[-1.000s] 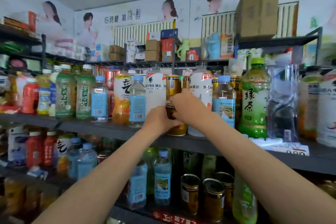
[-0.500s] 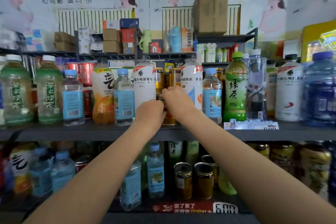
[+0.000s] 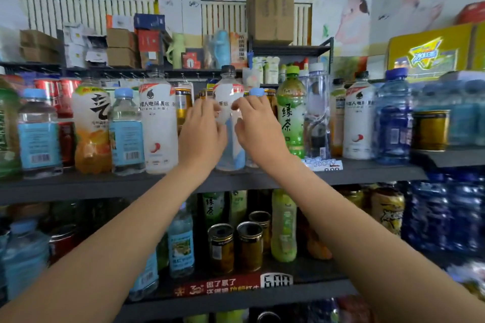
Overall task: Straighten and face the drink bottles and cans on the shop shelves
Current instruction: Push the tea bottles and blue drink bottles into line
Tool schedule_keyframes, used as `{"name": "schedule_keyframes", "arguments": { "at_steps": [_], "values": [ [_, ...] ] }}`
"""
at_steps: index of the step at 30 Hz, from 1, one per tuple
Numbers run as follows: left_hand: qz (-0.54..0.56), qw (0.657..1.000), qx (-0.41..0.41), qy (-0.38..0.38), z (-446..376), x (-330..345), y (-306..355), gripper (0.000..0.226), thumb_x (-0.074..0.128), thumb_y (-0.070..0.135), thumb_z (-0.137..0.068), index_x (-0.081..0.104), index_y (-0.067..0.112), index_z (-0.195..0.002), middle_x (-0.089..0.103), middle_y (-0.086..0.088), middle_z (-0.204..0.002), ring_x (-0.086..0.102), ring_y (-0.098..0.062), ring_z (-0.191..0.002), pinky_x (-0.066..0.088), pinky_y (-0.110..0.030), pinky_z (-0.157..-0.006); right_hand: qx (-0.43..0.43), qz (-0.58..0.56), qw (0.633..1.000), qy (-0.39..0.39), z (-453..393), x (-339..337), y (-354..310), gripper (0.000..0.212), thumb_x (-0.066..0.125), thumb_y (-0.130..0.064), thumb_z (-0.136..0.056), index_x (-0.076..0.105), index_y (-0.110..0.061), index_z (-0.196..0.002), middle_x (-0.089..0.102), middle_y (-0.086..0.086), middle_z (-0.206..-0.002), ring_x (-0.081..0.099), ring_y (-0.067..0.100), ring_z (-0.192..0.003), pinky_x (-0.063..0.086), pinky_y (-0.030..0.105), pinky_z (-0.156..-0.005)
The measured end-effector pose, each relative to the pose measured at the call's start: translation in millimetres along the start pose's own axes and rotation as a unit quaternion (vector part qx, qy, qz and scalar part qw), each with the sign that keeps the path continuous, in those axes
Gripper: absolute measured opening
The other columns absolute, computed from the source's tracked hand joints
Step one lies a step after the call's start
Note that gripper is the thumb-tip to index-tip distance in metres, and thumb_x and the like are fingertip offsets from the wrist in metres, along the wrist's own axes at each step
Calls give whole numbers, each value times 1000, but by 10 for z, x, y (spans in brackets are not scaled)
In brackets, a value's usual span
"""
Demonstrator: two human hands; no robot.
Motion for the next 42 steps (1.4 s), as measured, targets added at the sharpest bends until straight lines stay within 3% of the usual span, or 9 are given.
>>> {"name": "schedule_keyframes", "arguments": {
  "at_steps": [11,16,19,26,30,32,34,37,42],
  "values": [
    [57,996,49,-40,56,1241,1844,23,54,4,-81,49,6,-104,50,-10,-107,47,-25,-100,38,-31,-80,47,37,998,-17,442,-1031,1926,19,58,5,-71,61,2,-90,57,21,-94,49,40,-90,34,35,-80],
    [76,995,-11,-61,49,1725,2267,29,55,4,-81,47,4,-109,48,-10,-111,47,-26,-104,40,-35,-84,182,-8,983,-20,522,-1353,2884,64,67,-14,-82,34,1,-135,30,23,-140,29,37,-130,30,38,-105],
    [76,993,-27,-90,48,1921,2393,38,59,7,-84,43,5,-118,46,-8,-117,46,-23,-110,40,-34,-90,252,-47,962,-94,418,-1225,3301,91,70,-27,-83,10,5,-144,27,24,-144,25,35,-135,28,36,-108],
    [129,971,-79,-184,158,2216,2330,67,63,18,-86,25,11,-140,35,-4,-132,49,-18,-113,39,-24,-89,338,-81,935,-69,354,-948,3362,95,74,-28,-78,11,-4,-145,27,19,-143,28,36,-131,30,38,-104],
    [218,944,-63,-241,213,2310,2498,86,71,39,-70,25,17,-139,30,-9,-146,42,-22,-128,40,-40,-104,253,-107,960,60,499,-1405,3104,89,77,-25,-73,22,-13,-143,33,12,-134,32,27,-122,30,29,-95],
    [254,944,-62,-204,252,2239,2672,63,72,33,-68,36,20,-119,47,-2,-128,49,-18,-118,44,-24,-95,210,-135,966,72,623,-1660,3004,91,79,-28,-70,25,-13,-142,36,10,-129,35,24,-119,30,24,-91],
    [304,936,-85,-158,399,2177,2886,53,74,20,-72,36,25,-108,54,4,-109,55,-9,-99,43,-7,-76,197,-177,964,30,748,-1848,3037,91,81,-32,-67,28,-11,-138,38,5,-122,39,21,-118,31,20,-88],
    [361,917,-119,-120,766,2269,3202,53,77,23,-71,35,29,-103,56,8,-98,55,0,-86,43,-5,-68,187,-203,958,-77,995,-2004,3230,87,84,-35,-65,34,-10,-131,40,0,-116,43,14,-110,33,15,-81],
    [353,901,-134,-212,1323,2866,3741,54,78,29,-69,39,26,-106,56,7,-102,57,-9,-93,41,-7,-65,175,-133,965,-142,1716,-2240,3775,83,81,-39,-68,37,-7,-130,43,3,-115,44,14,-106,30,12,-78]
  ]
}}
Point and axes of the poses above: each hand's wrist, its own z-axis away from the middle knuckle, its own x-axis out of the palm, y = z × x, the point moved 8 cm from there along -z, towards the middle knuckle
